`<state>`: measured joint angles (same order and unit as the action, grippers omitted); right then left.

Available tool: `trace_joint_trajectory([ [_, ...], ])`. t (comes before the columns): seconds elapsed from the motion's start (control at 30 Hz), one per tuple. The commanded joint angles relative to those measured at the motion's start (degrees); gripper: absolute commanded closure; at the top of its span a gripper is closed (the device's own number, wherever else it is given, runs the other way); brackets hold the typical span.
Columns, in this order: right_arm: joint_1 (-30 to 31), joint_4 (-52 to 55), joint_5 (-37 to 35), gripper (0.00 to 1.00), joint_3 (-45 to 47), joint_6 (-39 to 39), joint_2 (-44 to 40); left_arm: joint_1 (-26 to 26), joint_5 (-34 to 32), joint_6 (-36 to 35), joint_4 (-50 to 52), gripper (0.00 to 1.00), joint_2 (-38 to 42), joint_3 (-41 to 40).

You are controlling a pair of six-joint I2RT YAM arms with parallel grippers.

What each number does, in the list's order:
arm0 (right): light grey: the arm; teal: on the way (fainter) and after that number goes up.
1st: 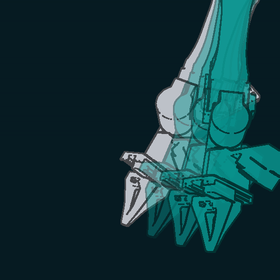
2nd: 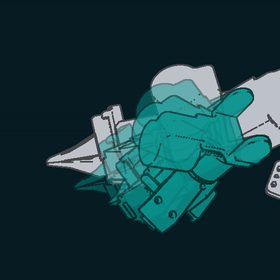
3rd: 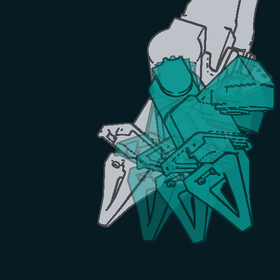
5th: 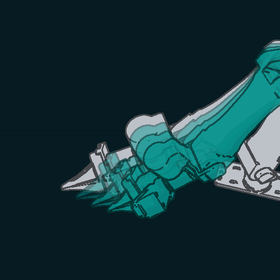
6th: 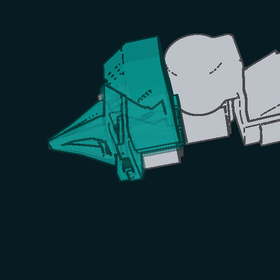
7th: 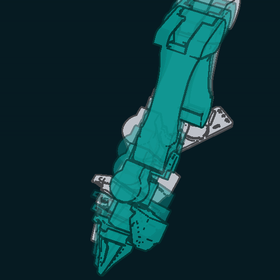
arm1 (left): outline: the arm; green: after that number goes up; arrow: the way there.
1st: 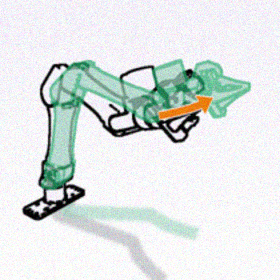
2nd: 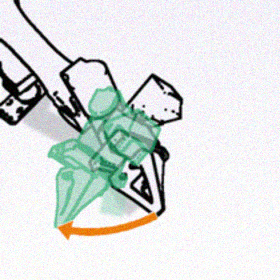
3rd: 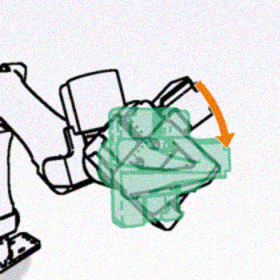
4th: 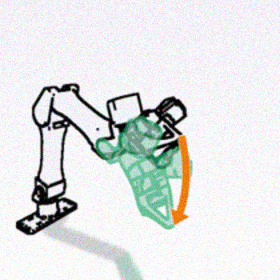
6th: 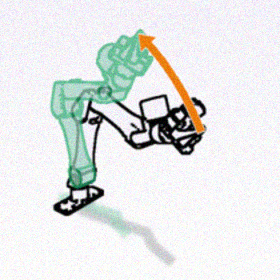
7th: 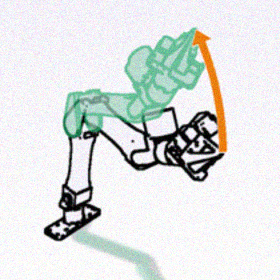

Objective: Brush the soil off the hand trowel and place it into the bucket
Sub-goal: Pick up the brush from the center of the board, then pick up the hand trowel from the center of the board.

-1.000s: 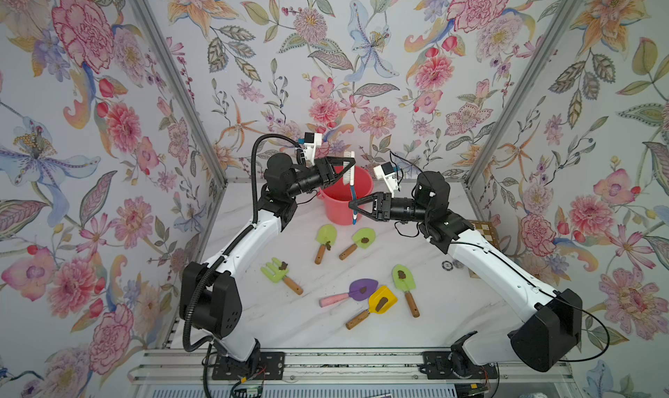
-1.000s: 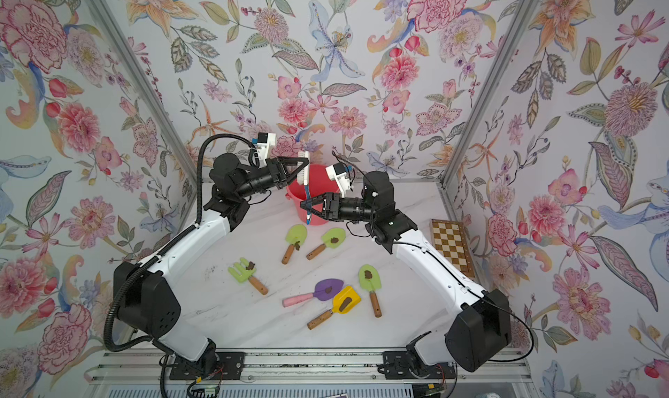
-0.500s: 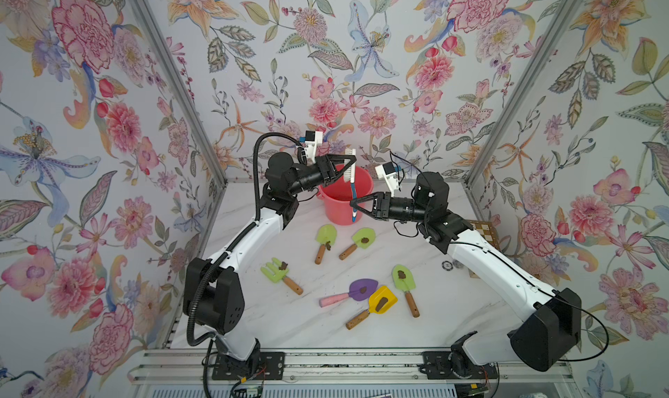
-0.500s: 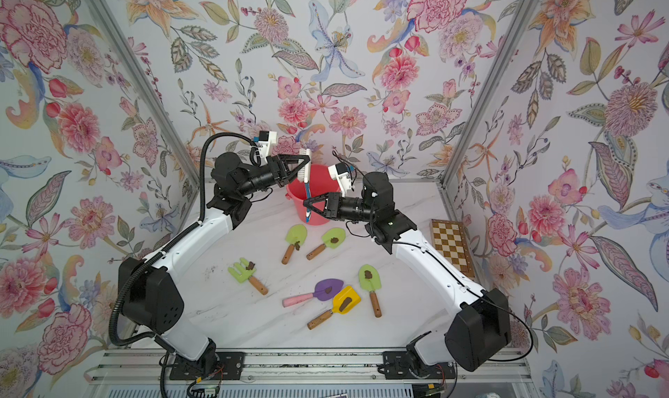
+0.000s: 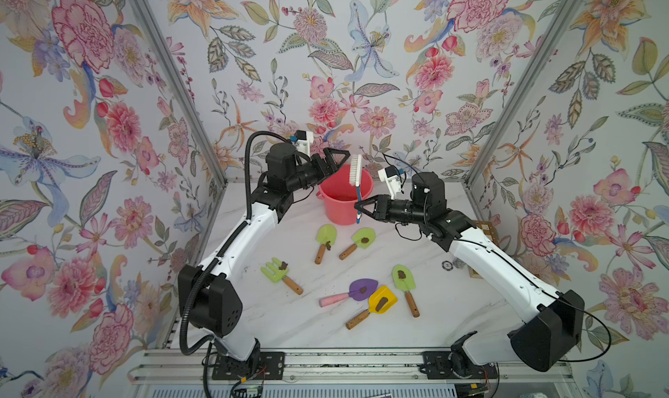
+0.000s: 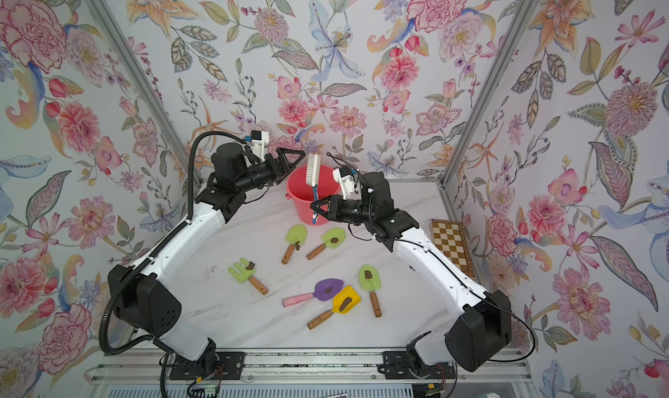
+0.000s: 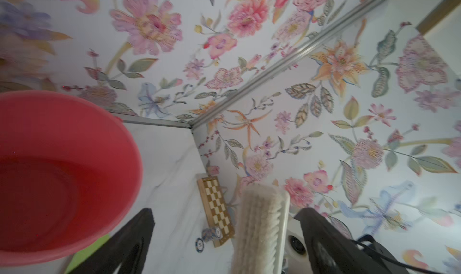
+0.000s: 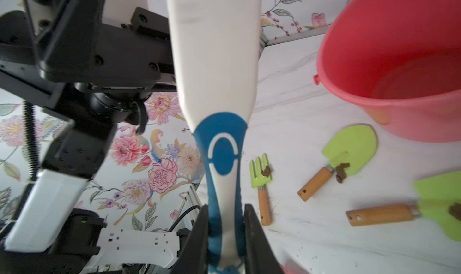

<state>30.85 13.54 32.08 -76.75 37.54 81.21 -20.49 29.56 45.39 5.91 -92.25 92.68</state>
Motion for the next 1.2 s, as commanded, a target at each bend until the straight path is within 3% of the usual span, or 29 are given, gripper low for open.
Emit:
trace_joint_trajectory([
  [0.0, -0.56, 15.93, -12.91, 0.95, -1.5, -8.84, -1.15, 0.49, -22.17, -17.08, 24.7, 0.04, 6.76, 1.8],
  [0.1, -0.14, 23.71, -19.41, 0.98, -0.59, -11.74, -0.41, -0.01, -28.08, -22.49, 30.9, 0.07, 9.77, -4.25],
  [0.23, 0.99, 28.55, -21.02, 0.96, 3.29, -12.67, -0.33, -3.2, -35.65, -28.95, 35.36, 0.11, 12.33, -15.84],
  [0.33, 2.8, 29.07, -21.35, 0.95, 7.42, -11.89, -1.32, -6.6, -36.65, -29.46, 34.71, 0.15, 11.44, -23.6],
  [0.5, 3.5, 27.95, -22.76, 0.96, 11.45, -9.0, -2.78, -10.27, -34.1, -26.05, 23.79, 0.17, 7.26, -31.05],
  [0.83, 3.95, 25.67, -25.16, 0.95, 12.09, -6.7, -3.93, -12.6, -34.39, -29.18, 20.97, 0.24, -9.73, -25.83],
  [0.97, 3.95, 25.51, -25.98, 0.95, 12.06, -6.38, -4.05, -12.67, -34.05, -29.91, 19.79, 0.26, -11.34, -26.72],
  [1.17, 4.03, 24.71, -26.14, 0.95, 12.15, -6.04, -3.46, -12.65, -33.51, -31.23, 19.01, 0.36, -13.05, -27.81],
])
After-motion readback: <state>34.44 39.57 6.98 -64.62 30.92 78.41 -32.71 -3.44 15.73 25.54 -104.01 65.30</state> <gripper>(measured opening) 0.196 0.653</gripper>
